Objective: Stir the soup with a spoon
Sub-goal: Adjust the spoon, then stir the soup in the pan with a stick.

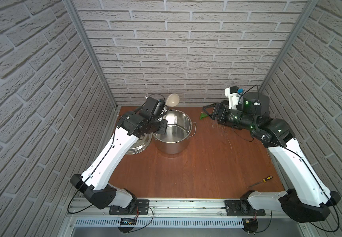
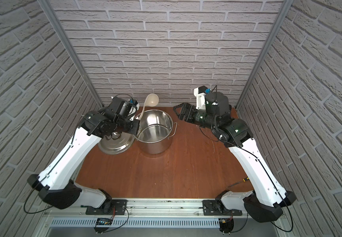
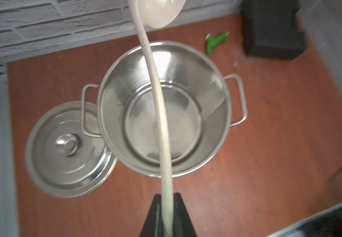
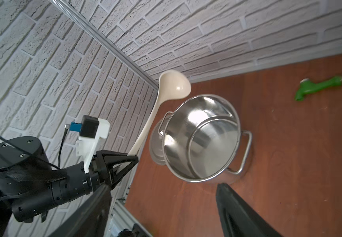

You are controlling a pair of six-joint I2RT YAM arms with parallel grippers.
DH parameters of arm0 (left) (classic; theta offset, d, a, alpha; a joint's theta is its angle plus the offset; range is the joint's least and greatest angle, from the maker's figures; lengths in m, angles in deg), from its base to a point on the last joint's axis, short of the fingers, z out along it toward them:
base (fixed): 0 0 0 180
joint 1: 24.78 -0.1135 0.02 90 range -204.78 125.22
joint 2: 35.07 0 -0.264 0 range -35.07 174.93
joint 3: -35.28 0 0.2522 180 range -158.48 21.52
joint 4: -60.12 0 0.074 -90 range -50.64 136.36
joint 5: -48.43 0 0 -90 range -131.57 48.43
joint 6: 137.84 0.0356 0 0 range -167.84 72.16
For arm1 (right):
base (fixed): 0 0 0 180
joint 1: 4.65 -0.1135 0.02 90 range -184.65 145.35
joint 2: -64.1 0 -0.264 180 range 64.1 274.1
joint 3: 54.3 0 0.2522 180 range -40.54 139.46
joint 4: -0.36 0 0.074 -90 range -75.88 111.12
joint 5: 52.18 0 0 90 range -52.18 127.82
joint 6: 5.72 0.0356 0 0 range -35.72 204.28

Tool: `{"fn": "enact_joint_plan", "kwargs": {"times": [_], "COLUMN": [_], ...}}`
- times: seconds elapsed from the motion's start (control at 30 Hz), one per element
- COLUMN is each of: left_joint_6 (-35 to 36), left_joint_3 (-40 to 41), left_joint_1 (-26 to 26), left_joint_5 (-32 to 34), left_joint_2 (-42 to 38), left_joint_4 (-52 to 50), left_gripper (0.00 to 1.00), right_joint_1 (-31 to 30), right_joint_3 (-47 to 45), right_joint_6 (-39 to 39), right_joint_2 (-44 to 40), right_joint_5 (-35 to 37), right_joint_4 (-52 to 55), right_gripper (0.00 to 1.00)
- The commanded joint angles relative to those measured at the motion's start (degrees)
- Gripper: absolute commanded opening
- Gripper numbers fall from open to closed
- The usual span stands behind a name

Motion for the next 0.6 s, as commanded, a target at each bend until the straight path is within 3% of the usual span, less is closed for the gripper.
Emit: {"fn": "enact_joint_plan", "kwargs": {"times": [0.0,0.13,0.3,0.57], "left_joint_6": [6.33,7.24,10.25,15.03], "left_joint_3": [-0.70,-0.53,-5.23,-12.36], "left_joint_1": [2.80,5.33,6.71,6.31], "left_joint_5": [12.19,17.16,20.53,21.97], "left_joint_2": [2.35,4.77,11.30,21.26], "left_joint_4": [-14.97,-17.51,-19.19,-18.53], "left_gripper": [0.00,0.00,0.00,0.00], "right_joint_1": [-0.42,-0.29,-0.31,-0.32], "right_joint_3": [0.73,-0.26,-5.84,-5.63], "right_joint_6": [-10.92,-13.23,-10.38,-8.33], "right_joint_2": [1.78,3.04,2.52,4.62], "right_joint_5": [10.30,13.74,14.10,16.85], "right_joint_4": [5.30,7.20,5.08,11.68], "right_gripper": [0.83,0.83,0.83,0.76]}}
